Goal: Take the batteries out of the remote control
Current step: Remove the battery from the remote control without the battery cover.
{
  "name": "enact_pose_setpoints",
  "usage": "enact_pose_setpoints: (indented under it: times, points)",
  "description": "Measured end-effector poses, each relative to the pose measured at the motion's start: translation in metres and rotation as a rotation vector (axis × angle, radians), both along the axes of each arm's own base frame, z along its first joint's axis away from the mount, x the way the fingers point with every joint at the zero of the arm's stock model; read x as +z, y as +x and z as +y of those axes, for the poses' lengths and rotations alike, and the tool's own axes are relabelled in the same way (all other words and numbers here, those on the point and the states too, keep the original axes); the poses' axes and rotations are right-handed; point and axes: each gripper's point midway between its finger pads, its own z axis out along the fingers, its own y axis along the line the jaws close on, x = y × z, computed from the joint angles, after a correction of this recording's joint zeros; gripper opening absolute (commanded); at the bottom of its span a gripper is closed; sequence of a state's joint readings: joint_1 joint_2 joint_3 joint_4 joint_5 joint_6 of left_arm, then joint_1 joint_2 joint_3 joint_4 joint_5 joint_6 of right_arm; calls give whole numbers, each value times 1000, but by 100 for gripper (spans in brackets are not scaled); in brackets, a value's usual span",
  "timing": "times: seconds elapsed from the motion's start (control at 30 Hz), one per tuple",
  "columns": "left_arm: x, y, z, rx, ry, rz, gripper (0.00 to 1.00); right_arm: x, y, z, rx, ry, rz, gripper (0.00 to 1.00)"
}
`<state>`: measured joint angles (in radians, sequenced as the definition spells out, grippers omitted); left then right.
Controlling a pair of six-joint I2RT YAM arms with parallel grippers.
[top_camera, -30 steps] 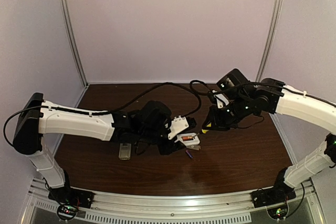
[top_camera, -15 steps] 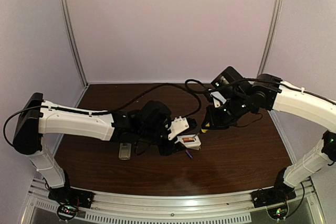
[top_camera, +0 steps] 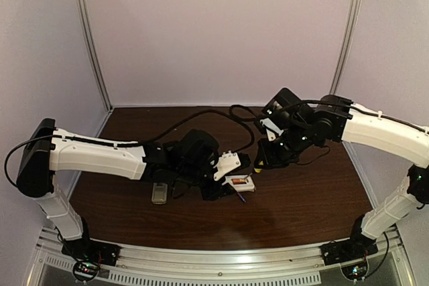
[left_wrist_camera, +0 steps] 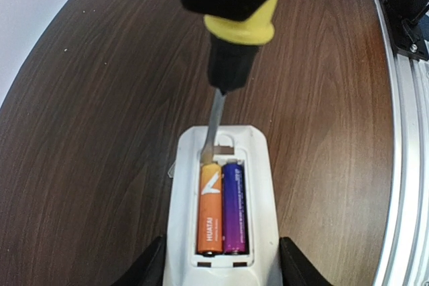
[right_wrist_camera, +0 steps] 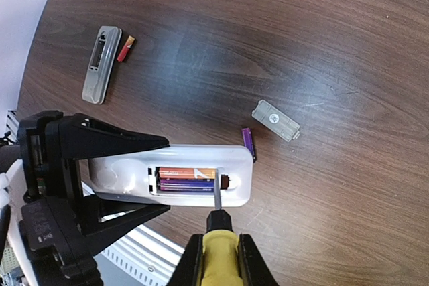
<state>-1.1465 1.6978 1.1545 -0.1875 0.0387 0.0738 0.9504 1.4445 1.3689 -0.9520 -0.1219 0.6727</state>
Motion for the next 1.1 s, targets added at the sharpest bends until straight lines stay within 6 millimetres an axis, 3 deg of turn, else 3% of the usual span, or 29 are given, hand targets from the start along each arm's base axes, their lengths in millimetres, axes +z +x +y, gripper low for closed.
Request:
enact_pose_setpoints:
  times: [0.53, 1.1]
  points:
    - [-13, -5, 12, -10, 71, 19, 0, -19, -6, 17, 91, -74, 41, 0]
    - [-26, -13, 23, -24, 129, 50, 0, -41, -16, 32, 126, -8, 103, 0]
